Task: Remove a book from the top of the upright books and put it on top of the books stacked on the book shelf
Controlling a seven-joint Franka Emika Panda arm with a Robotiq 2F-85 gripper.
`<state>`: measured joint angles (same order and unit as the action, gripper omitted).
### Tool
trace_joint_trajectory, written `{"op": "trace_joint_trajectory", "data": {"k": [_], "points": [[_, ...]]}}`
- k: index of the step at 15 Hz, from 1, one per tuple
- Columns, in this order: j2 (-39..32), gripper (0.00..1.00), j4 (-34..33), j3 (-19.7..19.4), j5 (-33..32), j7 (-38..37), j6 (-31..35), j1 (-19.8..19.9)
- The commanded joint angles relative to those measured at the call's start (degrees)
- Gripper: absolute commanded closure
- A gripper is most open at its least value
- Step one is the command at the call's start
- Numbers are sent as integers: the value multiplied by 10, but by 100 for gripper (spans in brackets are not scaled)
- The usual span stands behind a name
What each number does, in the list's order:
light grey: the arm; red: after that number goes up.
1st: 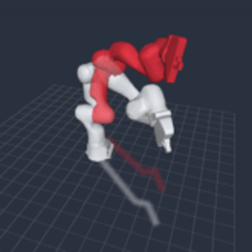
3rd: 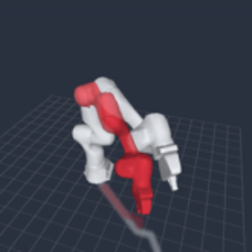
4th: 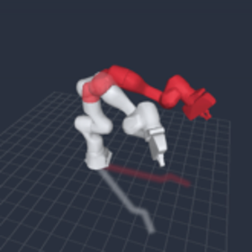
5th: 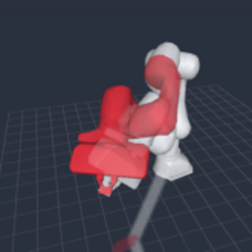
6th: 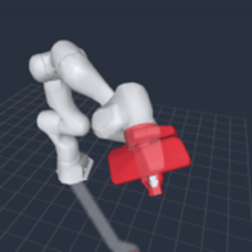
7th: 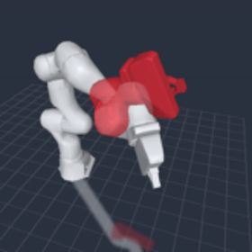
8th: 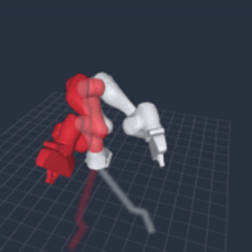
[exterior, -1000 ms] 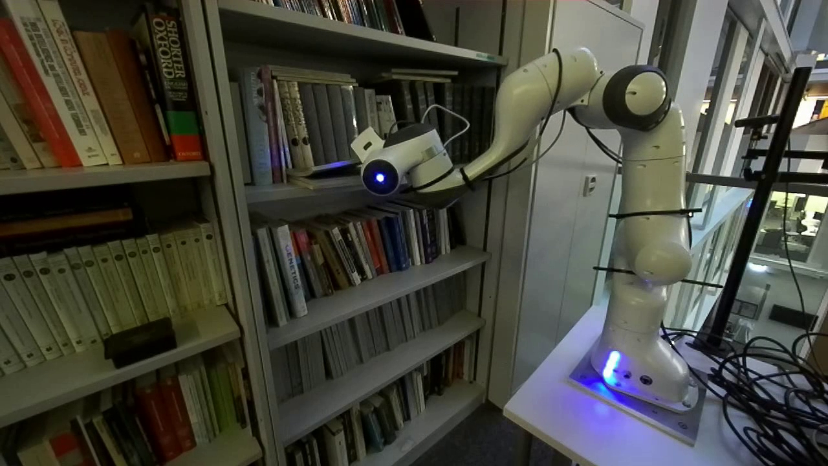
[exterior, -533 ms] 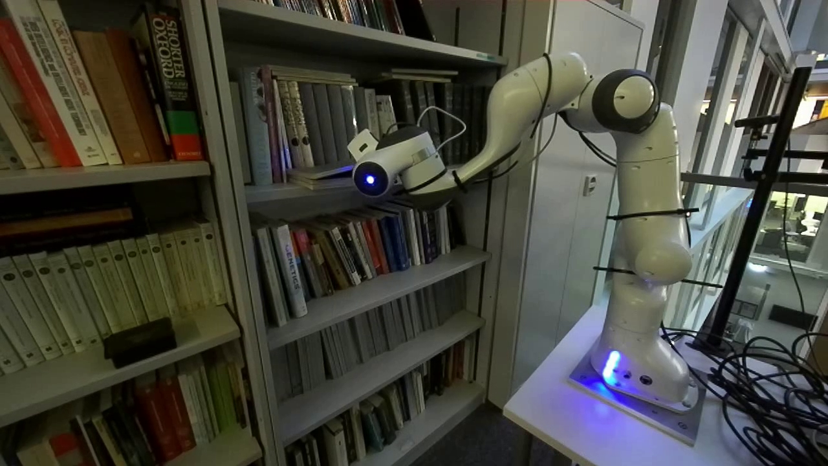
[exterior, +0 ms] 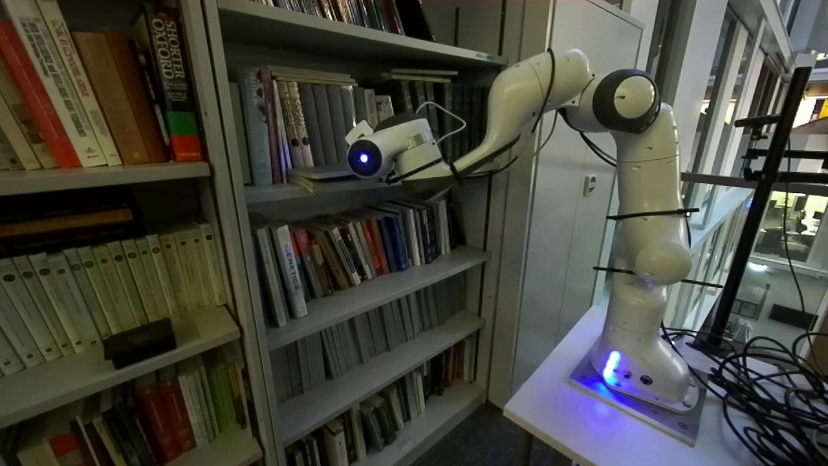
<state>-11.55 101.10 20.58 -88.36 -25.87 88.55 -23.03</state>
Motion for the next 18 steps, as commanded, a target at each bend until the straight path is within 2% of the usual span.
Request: {"op": "trace_joint_trajectory", "data": {"k": [1,9,12,18], "points": [[6,0,-28,10,77,40,42,3],[17,0,-51,11,148,108,59,-1],[31,0,-51,8,115,147,44,-8],[65,0,-48,8,72,173,45,-7]]}}
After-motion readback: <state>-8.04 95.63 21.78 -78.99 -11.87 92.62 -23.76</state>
